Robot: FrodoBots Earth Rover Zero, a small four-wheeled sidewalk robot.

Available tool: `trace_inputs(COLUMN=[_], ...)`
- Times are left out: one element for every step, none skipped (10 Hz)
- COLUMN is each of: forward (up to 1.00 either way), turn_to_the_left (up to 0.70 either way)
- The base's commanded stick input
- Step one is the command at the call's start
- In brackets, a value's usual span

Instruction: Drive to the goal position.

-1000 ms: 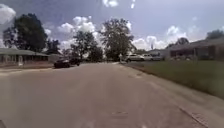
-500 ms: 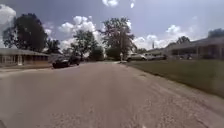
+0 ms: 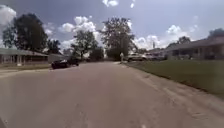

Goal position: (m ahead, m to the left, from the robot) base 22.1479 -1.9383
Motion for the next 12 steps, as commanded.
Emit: trace_inputs(forward=[0.7,0.7,0.7,0.7,0.7,0.7,0.7,0.7,0.7,0.7,0.7,0.7], turn_to_the_left=[0.0,0.0,0.0,0.0,0.0,0.0,0.0,0.0,0.0,0.0,0.0,0.0])
